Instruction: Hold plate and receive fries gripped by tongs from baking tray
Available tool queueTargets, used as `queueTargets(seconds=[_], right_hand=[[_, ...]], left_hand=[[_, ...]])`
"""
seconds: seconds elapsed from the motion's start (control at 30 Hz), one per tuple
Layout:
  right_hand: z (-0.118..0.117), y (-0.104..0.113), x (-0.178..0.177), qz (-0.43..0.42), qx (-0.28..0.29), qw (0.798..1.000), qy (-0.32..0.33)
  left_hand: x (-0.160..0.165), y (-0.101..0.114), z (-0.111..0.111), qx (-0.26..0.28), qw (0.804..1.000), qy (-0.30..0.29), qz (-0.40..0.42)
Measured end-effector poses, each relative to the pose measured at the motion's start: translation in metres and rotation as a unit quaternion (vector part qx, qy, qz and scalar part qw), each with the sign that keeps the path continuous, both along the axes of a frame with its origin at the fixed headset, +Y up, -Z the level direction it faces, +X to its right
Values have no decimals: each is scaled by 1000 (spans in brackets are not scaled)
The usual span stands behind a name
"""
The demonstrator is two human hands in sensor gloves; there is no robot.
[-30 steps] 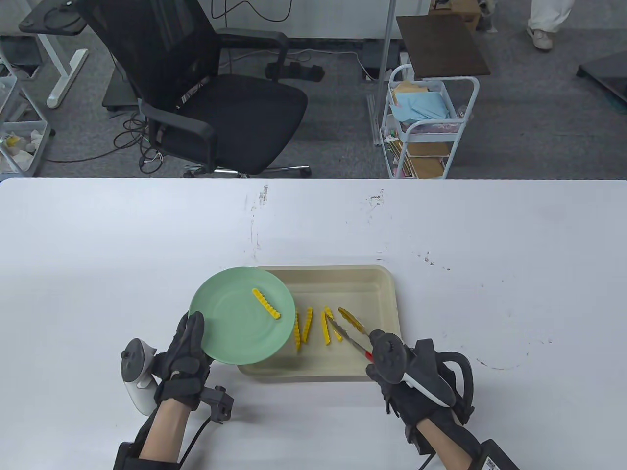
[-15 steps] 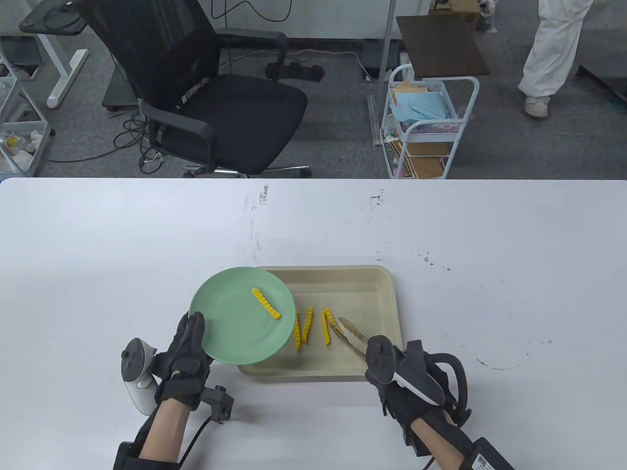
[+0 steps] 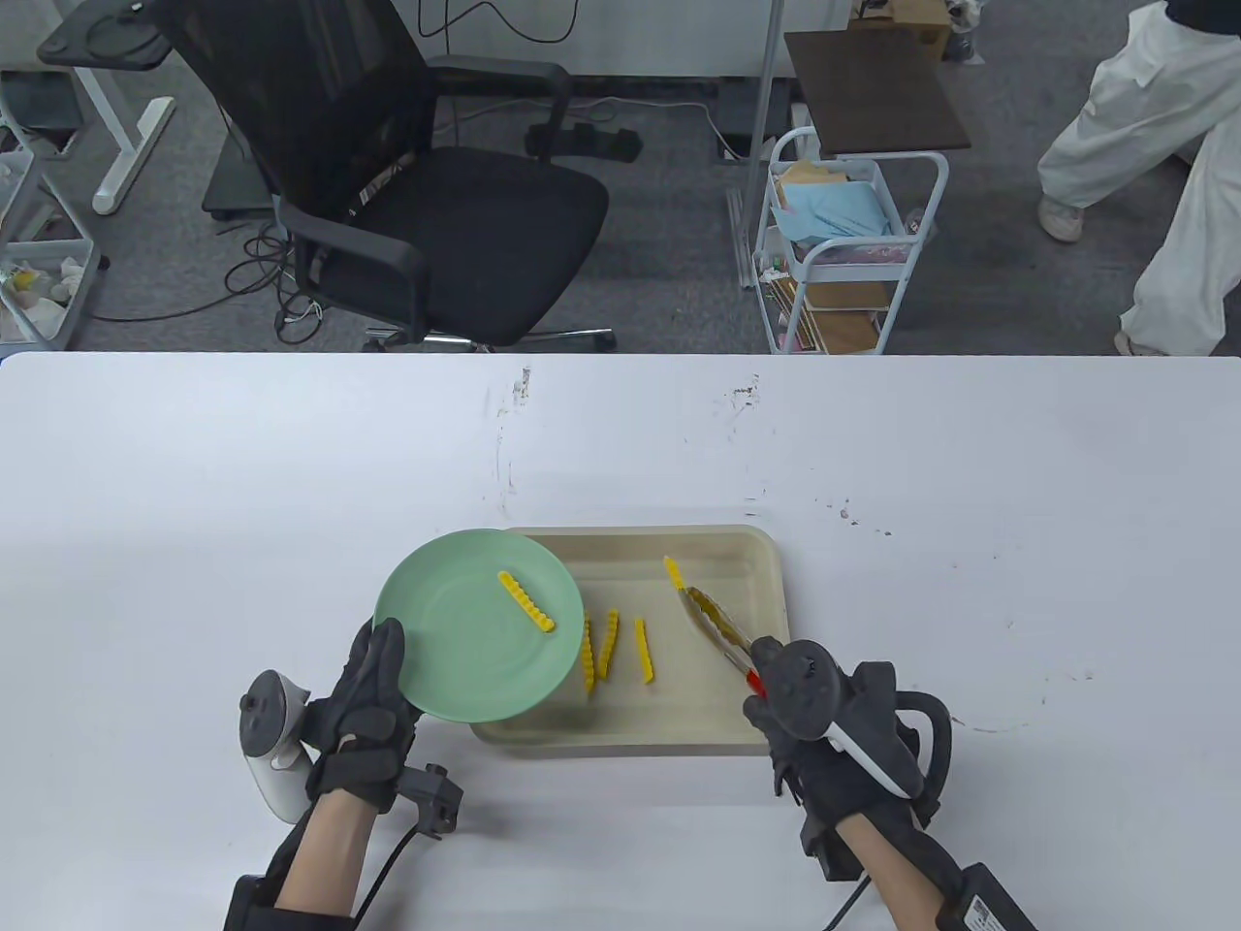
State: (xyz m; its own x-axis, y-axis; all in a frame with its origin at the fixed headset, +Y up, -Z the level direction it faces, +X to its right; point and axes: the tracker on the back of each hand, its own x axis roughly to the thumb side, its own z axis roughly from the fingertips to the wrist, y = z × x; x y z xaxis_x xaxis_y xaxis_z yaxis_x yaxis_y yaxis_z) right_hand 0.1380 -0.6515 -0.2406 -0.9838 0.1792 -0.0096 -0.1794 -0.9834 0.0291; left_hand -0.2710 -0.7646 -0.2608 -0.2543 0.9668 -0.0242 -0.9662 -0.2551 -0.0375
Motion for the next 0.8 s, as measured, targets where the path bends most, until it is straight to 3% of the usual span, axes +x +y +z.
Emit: queueTargets(seconds=[0.13,0.27,0.57,0.8], right_hand=[[13,38,-16,-36,48,998,37],[25,57,-45,-44,53,993,97],[31,45,-114,15,20,985,169],[29,42,-128,48,21,983,175]], left_hand=[[1,0,0,-1,1000,-1,0],[1,-1,0,-2,1000,-3,-1],[3,-1,0,-2,1000,-7,-2],[3,-1,0,-2,1000,-8,-1]])
